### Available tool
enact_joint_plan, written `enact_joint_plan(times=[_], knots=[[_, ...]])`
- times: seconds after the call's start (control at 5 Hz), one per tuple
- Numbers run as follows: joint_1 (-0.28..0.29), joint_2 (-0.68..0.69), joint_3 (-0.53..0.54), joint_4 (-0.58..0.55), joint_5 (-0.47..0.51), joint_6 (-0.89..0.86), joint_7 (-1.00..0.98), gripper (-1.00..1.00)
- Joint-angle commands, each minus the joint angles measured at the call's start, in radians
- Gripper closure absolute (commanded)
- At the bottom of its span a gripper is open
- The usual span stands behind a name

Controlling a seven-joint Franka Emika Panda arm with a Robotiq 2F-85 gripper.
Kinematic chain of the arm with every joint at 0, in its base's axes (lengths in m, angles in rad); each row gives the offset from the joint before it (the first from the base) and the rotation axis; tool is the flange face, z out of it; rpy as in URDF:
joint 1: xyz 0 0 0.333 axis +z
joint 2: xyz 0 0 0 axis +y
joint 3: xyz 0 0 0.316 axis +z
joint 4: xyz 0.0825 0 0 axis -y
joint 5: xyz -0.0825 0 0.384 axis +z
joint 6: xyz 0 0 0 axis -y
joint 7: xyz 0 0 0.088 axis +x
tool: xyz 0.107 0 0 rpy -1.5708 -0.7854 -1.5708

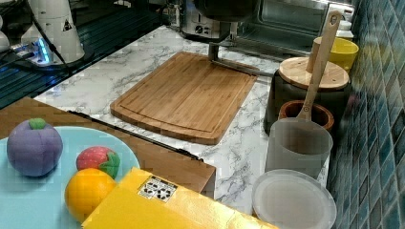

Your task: Pick up the bowl.

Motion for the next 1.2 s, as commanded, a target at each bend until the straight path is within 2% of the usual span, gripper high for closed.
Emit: enact_joint_plan(times=[0.2, 0.6, 1.2], knots=[[-0.03, -0.041, -0.047, 0.044, 0.007, -0.008, 0.011, 1.0], [-0.006, -0.041, -0.069, 0.044, 0.0, -0.008, 0.016, 1.0], [-0.008, -0.04, -0.067, 0.044, 0.001, -0.008, 0.015, 1.0]])
